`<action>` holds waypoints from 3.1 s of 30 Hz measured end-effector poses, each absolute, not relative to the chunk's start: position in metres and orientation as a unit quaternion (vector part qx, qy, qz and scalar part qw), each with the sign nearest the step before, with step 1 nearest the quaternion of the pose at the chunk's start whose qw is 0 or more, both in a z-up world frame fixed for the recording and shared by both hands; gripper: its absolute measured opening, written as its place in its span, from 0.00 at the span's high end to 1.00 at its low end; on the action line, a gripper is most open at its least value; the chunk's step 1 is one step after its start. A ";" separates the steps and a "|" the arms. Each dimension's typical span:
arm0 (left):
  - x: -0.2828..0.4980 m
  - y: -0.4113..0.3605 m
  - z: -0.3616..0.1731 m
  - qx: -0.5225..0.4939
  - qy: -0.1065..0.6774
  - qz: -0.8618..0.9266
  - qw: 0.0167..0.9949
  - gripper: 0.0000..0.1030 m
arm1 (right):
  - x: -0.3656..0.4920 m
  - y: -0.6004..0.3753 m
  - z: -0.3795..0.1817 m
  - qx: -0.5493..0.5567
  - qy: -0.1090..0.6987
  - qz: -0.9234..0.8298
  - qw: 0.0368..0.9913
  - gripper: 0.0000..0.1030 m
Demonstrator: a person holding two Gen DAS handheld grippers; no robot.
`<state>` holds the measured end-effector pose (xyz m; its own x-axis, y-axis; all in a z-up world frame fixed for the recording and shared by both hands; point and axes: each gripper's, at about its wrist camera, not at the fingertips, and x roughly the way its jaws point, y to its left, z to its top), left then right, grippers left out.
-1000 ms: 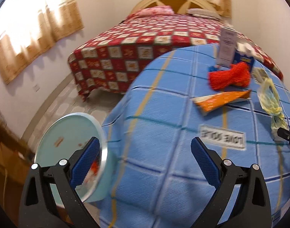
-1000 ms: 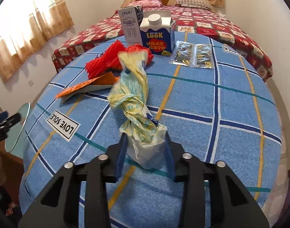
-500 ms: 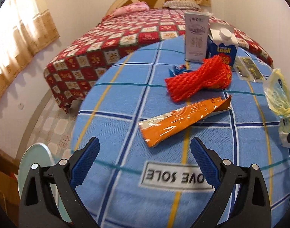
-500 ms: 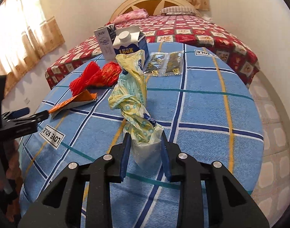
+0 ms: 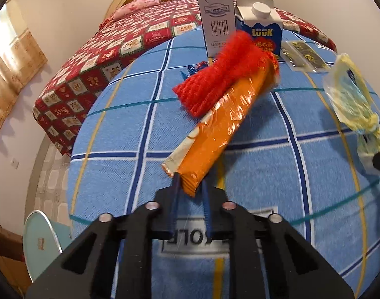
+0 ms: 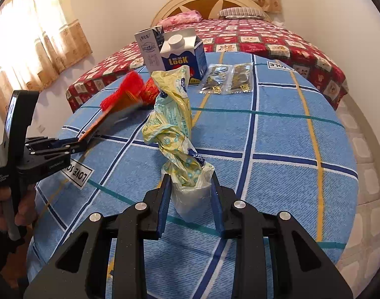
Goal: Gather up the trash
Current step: 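Grasp the orange packet with the left tool while the right tool lifts the yellow bag, then carry the orange packet and yellow bag over the blue bin and release both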
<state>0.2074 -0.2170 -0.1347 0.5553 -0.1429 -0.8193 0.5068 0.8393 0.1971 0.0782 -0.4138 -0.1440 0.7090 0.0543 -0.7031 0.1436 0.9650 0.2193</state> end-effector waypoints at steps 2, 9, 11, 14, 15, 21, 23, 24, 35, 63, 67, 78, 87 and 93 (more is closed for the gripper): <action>0.199 -0.210 -0.128 0.207 0.428 -0.199 0.857 0.97 | 0.075 -0.410 -0.142 0.127 0.377 -0.022 0.917 0.70; 0.161 -0.167 -0.102 0.179 0.416 -0.202 0.868 0.98 | 0.069 -0.393 -0.130 0.121 0.362 -0.010 0.924 0.70; 0.153 -0.156 -0.099 0.173 0.416 -0.197 0.871 0.98 | 0.068 -0.387 -0.126 0.118 0.358 -0.004 0.926 0.70; 0.143 -0.132 -0.096 0.162 0.417 -0.185 0.875 0.99 | 0.070 -0.372 -0.123 0.108 0.356 0.010 0.928 0.70; 0.140 -0.125 -0.095 0.159 0.416 -0.180 0.877 0.99 | 0.072 -0.365 -0.121 0.104 0.355 0.016 0.929 0.70; 0.130 -0.082 -0.089 0.144 0.418 -0.146 0.885 0.99 | 0.081 -0.331 -0.117 0.086 0.354 0.047 0.930 0.70; 0.127 -0.067 -0.089 0.141 0.421 -0.131 0.886 0.99 | 0.086 -0.320 -0.116 0.081 0.355 0.057 0.930 0.70; 0.127 -0.061 -0.090 0.141 0.423 -0.125 0.887 0.99 | 0.090 -0.313 -0.116 0.078 0.355 0.063 0.929 0.70; 0.118 0.013 -0.092 0.127 0.425 -0.050 0.895 0.99 | 0.122 -0.251 -0.110 0.043 0.351 0.114 0.928 0.70; 0.113 0.102 -0.093 0.083 0.435 0.027 0.896 0.99 | 0.162 -0.150 -0.100 -0.022 0.355 0.183 0.916 0.70; 0.112 0.101 -0.094 0.080 0.436 0.030 0.896 0.99 | 0.165 -0.141 -0.100 -0.027 0.358 0.190 0.914 0.70; 0.112 0.121 -0.097 0.070 0.440 0.049 0.894 0.99 | 0.172 -0.118 -0.104 -0.042 0.365 0.206 0.907 0.70; 0.113 0.134 -0.100 0.063 0.446 0.065 0.890 0.99 | 0.177 -0.094 -0.108 -0.061 0.369 0.222 0.900 0.70; 0.114 0.141 -0.104 0.059 0.453 0.068 0.887 0.99 | 0.178 -0.079 -0.110 -0.072 0.372 0.231 0.896 0.70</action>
